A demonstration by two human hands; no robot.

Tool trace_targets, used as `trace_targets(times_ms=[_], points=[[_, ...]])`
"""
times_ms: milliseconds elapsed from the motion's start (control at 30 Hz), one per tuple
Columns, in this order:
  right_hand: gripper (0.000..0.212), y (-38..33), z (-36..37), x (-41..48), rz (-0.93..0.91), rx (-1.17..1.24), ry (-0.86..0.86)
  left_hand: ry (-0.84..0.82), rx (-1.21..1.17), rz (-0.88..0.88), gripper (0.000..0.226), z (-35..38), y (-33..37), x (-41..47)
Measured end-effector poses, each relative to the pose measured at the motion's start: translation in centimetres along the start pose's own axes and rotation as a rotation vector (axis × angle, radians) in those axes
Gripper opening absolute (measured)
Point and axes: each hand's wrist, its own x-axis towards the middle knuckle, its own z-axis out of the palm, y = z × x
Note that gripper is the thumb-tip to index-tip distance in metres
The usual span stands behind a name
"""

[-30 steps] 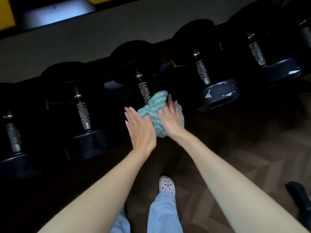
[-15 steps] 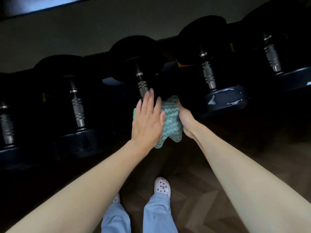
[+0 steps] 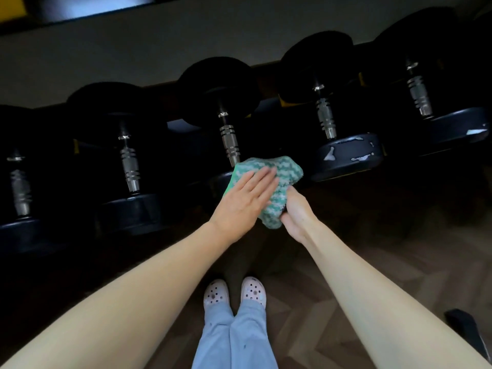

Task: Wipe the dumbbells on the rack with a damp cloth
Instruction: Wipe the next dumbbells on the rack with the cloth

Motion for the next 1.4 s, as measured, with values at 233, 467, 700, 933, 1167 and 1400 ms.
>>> trace_targets(times_ms=[233, 467, 700, 933, 1167, 1400], points=[[0.036, 0.8, 2.7, -1.5, 0.030, -0.260, 0.311, 0.067, -0.118, 0.112, 0.059, -1.3, -1.8, -4.0], [0.036, 2.1, 5.8, -4.0, 0.115, -0.361, 0.386, 0.022, -0.242, 0.046, 0.037, -3.5, -5.4, -7.5], [0.030, 1.8, 10.8, -7.7, 0.168, -0.287, 0.116, -0.166, -0.367, -0.280, 0.017, -7.3, -10.6, -8.3], [0.034, -4.3, 11.8, -8.4, 0.018, -0.364, -0.128, -0.018, -0.755, -0.749, 0.026, -10.9, -13.3, -5.3], [0.025, -12.6, 10.5, -4.0, -0.384, -1.006, 0.308, -0.033, -0.750, -0.568, 0.036, -11.3, -15.2, -0.5], [0.041, -14.7, 11.1, 3.5, -0.336, -1.093, 0.322, -0.082, -0.563, -0.826, 0.022, -6.1, -16.0, 4.5]])
